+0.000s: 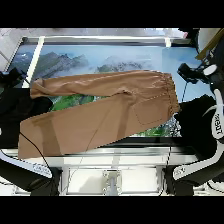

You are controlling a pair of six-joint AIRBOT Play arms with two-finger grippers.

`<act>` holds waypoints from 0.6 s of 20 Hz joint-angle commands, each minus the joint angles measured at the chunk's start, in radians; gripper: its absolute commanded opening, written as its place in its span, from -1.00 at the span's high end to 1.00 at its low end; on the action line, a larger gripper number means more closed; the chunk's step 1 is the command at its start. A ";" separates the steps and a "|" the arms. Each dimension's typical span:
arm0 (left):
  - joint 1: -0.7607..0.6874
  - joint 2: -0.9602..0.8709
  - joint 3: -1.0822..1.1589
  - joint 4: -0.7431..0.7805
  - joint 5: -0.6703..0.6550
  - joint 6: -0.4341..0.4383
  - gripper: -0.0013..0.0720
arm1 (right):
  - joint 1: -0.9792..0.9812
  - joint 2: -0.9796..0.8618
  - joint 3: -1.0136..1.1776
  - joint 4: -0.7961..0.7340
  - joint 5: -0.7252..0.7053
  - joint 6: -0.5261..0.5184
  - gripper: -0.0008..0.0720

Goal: Fold the clothes and pants, and hang the long-sleeved shirts on hangers.

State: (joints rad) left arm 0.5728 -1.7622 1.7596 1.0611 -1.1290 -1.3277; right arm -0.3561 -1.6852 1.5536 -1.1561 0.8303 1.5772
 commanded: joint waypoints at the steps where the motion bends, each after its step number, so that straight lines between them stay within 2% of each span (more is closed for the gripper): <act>1: 0.077 0.057 -0.048 0.090 -0.225 -0.057 -0.36 | -0.073 0.074 -0.017 -0.037 0.266 -0.120 -0.08; 3: 0.108 0.105 -0.149 0.068 -0.183 -0.072 -0.35 | -0.088 0.142 -0.064 -0.037 0.296 -0.164 -0.08; 6: 0.077 0.095 -0.205 -0.009 -0.019 -0.071 -0.35 | -0.058 0.187 -0.095 -0.005 0.296 -0.183 -0.08; 9: -0.006 0.034 -0.204 -0.015 0.179 -0.071 -0.37 | 0.009 0.182 -0.095 -0.003 0.283 -0.186 -0.08; 10: -0.028 0.010 -0.204 -0.014 0.217 -0.071 -0.37 | 0.033 0.182 -0.095 -0.004 0.283 -0.201 -0.08; 12: -0.048 -0.047 -0.199 -0.015 0.212 -0.071 -0.37 | 0.071 0.182 -0.095 -0.005 0.283 -0.238 -0.08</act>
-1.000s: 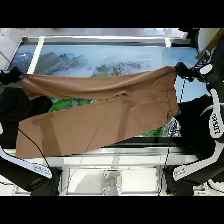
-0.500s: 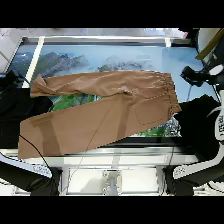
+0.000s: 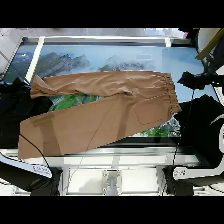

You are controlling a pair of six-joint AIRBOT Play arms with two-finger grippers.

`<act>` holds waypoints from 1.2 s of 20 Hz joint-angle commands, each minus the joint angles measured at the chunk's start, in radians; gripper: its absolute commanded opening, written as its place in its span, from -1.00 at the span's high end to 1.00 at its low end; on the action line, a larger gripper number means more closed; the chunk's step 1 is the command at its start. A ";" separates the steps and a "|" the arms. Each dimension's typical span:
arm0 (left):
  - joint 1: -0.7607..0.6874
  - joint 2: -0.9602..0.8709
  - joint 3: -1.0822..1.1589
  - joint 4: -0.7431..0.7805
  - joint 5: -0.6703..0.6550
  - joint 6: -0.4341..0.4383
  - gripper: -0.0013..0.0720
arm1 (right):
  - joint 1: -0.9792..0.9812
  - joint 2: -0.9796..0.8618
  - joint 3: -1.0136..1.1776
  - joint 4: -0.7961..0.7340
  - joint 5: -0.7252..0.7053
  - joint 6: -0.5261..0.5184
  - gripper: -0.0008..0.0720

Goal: Fold the clothes and pants, and hang the long-sleeved shirts on hangers.

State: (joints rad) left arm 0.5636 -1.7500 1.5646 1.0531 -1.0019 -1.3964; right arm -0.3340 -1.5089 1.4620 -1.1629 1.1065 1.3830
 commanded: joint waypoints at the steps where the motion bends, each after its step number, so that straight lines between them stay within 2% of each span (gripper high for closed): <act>1: -0.042 -0.083 0.002 -0.006 0.080 -0.002 -0.37 | 0.060 0.006 -0.004 0.002 0.005 -0.045 -0.08; 5: -0.006 -0.100 0.048 -0.007 0.101 0.019 -0.37 | 0.065 0.006 -0.004 -0.041 0.025 -0.050 -0.08; 6: 0.004 -0.100 0.068 -0.014 0.095 0.003 -0.36 | 0.065 0.006 -0.004 -0.054 0.026 -0.050 -0.08; 11: -0.002 -0.111 0.078 -0.044 0.059 0.035 -0.36 | 0.066 0.006 -0.004 -0.049 0.020 -0.050 -0.08; 18: -0.007 -0.145 0.078 -0.052 -0.109 0.071 -0.31 | 0.066 0.006 -0.004 -0.049 0.019 -0.050 -0.08; 19: -0.007 -0.143 0.079 -0.056 -0.111 0.081 -0.24 | 0.066 0.006 -0.004 -0.049 0.018 -0.050 -0.08; 20: -0.007 -0.142 0.079 -0.079 -0.109 0.081 0.23 | 0.066 0.006 -0.004 -0.049 0.019 -0.050 -0.08; 21: -0.007 -0.140 0.079 -0.113 -0.106 0.086 0.78 | 0.065 0.006 -0.004 -0.049 0.019 -0.050 -0.08; 22: -0.007 -0.138 0.080 -0.150 -0.106 0.121 0.93 | 0.066 0.006 -0.004 -0.049 0.021 -0.050 -0.08; 24: -0.007 -0.126 0.106 -0.167 -0.107 0.133 0.93 | 0.065 0.006 -0.004 -0.051 0.040 -0.050 -0.08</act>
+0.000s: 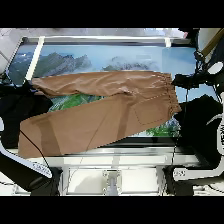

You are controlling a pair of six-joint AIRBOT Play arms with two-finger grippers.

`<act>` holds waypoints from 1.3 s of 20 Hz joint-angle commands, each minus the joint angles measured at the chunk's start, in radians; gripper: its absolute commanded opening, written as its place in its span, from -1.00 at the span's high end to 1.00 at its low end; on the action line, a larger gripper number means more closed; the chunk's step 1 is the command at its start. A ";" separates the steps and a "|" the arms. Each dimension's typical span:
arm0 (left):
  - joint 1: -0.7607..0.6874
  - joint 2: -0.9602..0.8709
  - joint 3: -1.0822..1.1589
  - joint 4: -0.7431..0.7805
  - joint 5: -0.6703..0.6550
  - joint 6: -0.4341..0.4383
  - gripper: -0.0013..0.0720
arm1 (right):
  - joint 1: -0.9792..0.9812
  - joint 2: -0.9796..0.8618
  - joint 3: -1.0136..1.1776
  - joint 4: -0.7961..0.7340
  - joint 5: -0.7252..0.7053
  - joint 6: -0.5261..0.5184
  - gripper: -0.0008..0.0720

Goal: Fold the clothes and pants, and hang the long-sleeved shirts on hangers.

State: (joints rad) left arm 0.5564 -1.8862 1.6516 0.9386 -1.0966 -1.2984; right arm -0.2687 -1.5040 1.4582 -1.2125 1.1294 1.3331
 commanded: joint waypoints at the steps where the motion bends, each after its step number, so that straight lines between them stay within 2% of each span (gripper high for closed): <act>1: 0.000 0.024 0.042 -0.053 -0.012 0.035 0.94 | 0.000 0.002 0.000 -0.006 0.033 0.000 -0.08; 4: 0.000 0.075 0.162 -0.051 -0.015 0.060 0.94 | -0.011 0.014 0.000 -0.027 0.077 0.001 -0.08; 8: 0.004 0.174 0.278 -0.048 -0.031 0.251 0.94 | -0.064 0.037 0.000 -0.031 0.178 0.016 -0.06; 9: 0.010 0.196 0.278 -0.038 -0.076 0.331 0.94 | -0.080 0.042 0.000 -0.032 0.203 0.016 -0.06; 11: 0.021 0.207 0.277 -0.001 -0.207 0.438 0.94 | -0.102 0.048 0.000 -0.032 0.237 0.016 -0.06; 13: 0.025 0.205 0.253 0.158 -0.317 0.441 0.94 | -0.106 0.051 -0.010 -0.031 0.242 0.016 -0.06; 15: 0.031 0.209 0.179 0.323 -0.365 0.407 0.94 | -0.105 0.051 -0.032 -0.026 0.239 0.015 -0.06; 19: 0.043 0.210 0.072 0.600 -0.248 0.173 0.95 | -0.105 0.051 -0.056 -0.027 0.240 0.014 -0.06; 21: 0.037 0.211 0.072 0.660 -0.173 0.077 0.95 | -0.105 0.051 -0.056 -0.023 0.225 0.015 -0.06; 23: 0.027 0.210 0.072 0.629 -0.149 -0.008 0.89 | -0.105 0.051 -0.056 0.018 0.195 0.015 -0.07; 24: 0.019 0.211 0.072 0.597 -0.160 -0.008 0.15 | -0.105 0.051 -0.056 0.047 0.188 0.008 -0.09; 25: 0.014 0.215 0.072 0.569 -0.169 -0.028 -0.96 | -0.105 0.054 -0.055 0.065 0.189 -0.014 -0.09; 26: 0.010 0.226 0.072 0.562 -0.189 -0.108 -1.00 | -0.105 0.065 -0.056 0.057 0.191 -0.020 -0.09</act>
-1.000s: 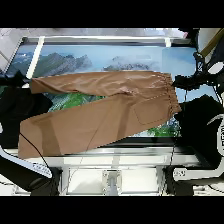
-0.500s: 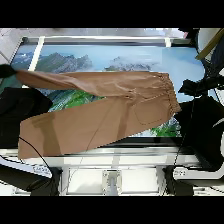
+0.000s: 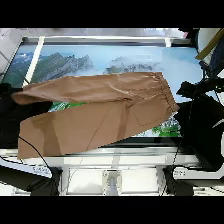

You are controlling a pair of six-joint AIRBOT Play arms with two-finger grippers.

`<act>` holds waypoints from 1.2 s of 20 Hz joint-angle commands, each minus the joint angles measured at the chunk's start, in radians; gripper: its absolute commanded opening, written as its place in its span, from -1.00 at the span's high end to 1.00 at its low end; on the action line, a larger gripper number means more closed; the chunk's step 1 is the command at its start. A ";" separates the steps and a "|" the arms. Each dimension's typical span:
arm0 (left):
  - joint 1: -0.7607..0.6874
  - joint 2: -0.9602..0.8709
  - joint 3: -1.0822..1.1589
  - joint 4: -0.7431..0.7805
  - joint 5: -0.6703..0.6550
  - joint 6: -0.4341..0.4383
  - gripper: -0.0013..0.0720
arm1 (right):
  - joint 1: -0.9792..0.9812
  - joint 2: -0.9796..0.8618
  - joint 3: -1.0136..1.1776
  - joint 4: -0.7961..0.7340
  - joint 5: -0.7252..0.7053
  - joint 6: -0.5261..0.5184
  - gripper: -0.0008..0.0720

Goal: Fold the clothes and pants, and hang the long-sleeved shirts on hangers.

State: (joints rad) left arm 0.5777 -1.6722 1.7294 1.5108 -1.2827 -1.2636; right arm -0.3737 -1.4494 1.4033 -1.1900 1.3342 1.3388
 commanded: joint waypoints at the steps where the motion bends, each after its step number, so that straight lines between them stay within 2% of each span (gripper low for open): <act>1: -0.012 0.027 -0.005 -0.025 -0.035 -0.170 -0.98 | -0.001 0.030 -0.001 0.011 -0.010 -0.026 -0.09; 3: -0.002 0.080 -0.016 -0.031 -0.125 -0.169 -0.98 | -0.018 0.091 -0.008 -0.032 0.009 -0.060 -0.09; 5: 0.026 0.199 -0.155 -0.031 -0.124 -0.161 -0.97 | -0.062 0.178 -0.091 -0.021 0.009 -0.103 -0.09; 8: 0.137 0.476 -0.608 -0.031 -0.025 -0.167 -0.97 | -0.167 0.328 -0.357 0.006 -0.018 -0.154 -0.09; 11: 0.370 0.669 -0.896 -0.055 -0.005 -0.210 -0.89 | -0.249 0.418 -0.521 0.143 -0.043 -0.219 -0.09; 12: 0.474 0.679 -0.924 -0.087 -0.047 -0.164 -0.89 | -0.256 0.423 -0.525 0.175 -0.043 -0.230 -0.09; 14: 0.679 0.638 -0.928 -0.189 -0.144 0.013 -0.89 | -0.255 0.423 -0.519 0.224 -0.066 -0.235 -0.09; 15: 0.768 0.603 -0.928 -0.264 -0.129 0.089 -0.89 | -0.255 0.423 -0.518 0.257 -0.083 -0.242 -0.09; 16: 0.834 0.562 -0.928 -0.346 -0.135 0.155 -0.89 | -0.255 0.423 -0.518 0.288 -0.098 -0.256 -0.09; 17: 0.886 0.513 -0.928 -0.418 -0.155 0.261 -0.89 | -0.255 0.423 -0.518 0.318 -0.097 -0.257 -0.09; 18: 0.908 0.469 -0.928 -0.444 -0.181 0.327 -0.89 | -0.255 0.423 -0.518 0.338 -0.090 -0.257 -0.09; 20: 0.905 0.388 -0.923 -0.417 -0.201 0.389 -0.89 | -0.255 0.423 -0.518 0.388 -0.058 -0.255 -0.09; 24: 0.894 0.311 -0.874 -0.376 -0.168 0.443 -0.89 | -0.255 0.423 -0.518 0.455 0.018 -0.248 -0.09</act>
State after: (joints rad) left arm 1.4540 -1.3037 0.8318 1.1439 -1.4574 -0.9077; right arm -0.6281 -1.0275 0.8871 -0.8021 1.3037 1.0912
